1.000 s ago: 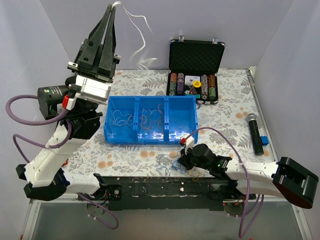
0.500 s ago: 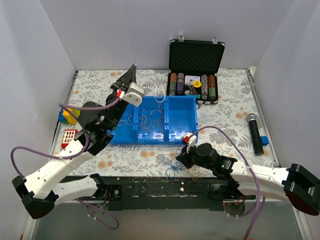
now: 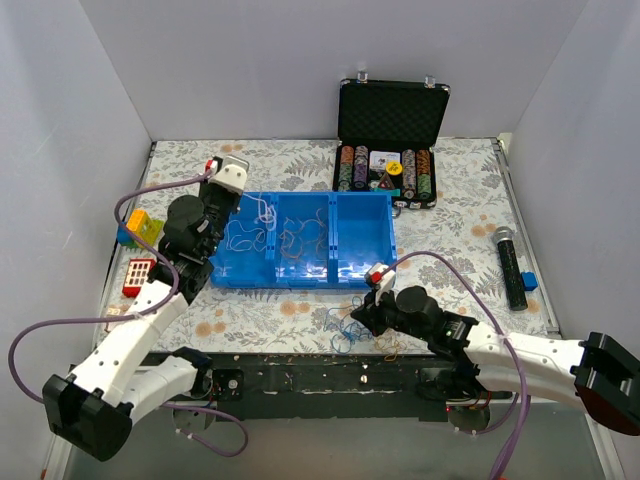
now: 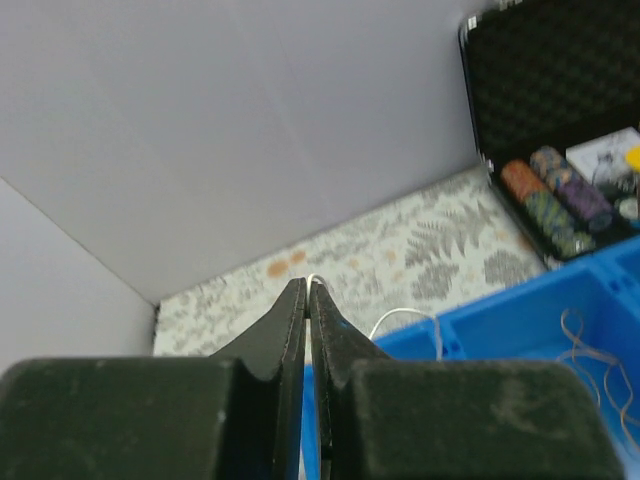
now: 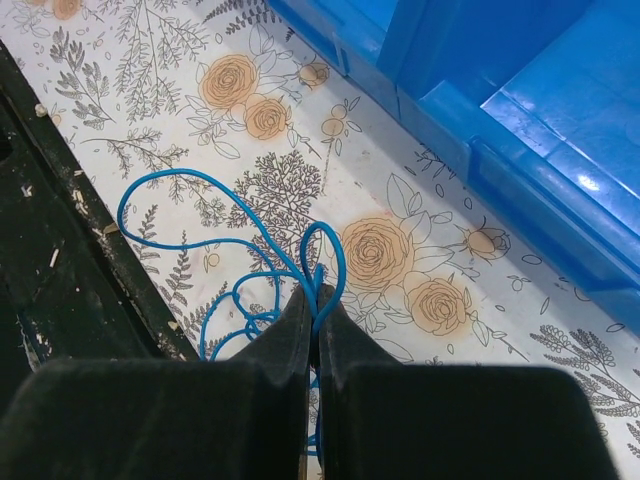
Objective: Untangle the cables
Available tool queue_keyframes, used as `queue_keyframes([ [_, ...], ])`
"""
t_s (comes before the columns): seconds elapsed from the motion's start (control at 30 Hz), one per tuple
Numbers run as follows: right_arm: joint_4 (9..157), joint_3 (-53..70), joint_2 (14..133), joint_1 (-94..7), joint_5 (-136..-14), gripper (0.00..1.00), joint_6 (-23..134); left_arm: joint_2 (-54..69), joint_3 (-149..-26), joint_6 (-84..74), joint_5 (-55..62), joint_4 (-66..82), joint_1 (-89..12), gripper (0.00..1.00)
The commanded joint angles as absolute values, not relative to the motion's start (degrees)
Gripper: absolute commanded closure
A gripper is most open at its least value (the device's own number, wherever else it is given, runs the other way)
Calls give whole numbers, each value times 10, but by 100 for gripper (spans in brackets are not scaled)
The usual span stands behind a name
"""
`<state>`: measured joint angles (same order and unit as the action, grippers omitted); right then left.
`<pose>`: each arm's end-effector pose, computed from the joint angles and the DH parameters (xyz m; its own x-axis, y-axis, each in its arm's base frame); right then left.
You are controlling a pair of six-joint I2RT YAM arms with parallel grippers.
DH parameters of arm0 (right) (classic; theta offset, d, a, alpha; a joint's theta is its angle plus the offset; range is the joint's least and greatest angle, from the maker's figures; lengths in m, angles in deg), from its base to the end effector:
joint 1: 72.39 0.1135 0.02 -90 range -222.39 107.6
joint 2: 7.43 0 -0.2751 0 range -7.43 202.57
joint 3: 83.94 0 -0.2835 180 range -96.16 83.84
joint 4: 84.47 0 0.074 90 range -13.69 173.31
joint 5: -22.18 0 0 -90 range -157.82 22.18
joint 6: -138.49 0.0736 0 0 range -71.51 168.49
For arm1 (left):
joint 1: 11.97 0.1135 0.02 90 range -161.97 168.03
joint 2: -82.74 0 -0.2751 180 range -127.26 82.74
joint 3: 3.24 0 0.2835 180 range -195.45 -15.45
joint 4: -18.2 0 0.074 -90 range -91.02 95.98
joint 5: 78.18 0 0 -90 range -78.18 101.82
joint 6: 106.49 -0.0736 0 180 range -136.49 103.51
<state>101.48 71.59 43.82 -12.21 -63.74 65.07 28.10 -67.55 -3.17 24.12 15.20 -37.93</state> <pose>0.1232 0.2045 0.1479 -0.4070 -0.1377 -0.9030 -0.7473 0.6187 0.2425 0.2633 -0.1107 0.4024 0.0469 -0.2732 -0.9608 0.2551 0.9332 -0.2529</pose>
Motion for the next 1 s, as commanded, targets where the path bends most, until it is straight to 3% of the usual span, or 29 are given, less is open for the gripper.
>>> queue_keyframes([
  [0.0,1038,710,424,-120,-640,99,659,272,-618,-5,212,149,-353,100],
  [0.3,1034,722,400,-120,-634,99,667,214,-577,9,203,206,-311,100],
  [0.67,1041,725,412,-120,-640,99,670,195,-664,100,161,239,-265,100],
  [0.97,1047,722,422,-120,-640,99,669,215,-656,114,134,222,-264,100],
])
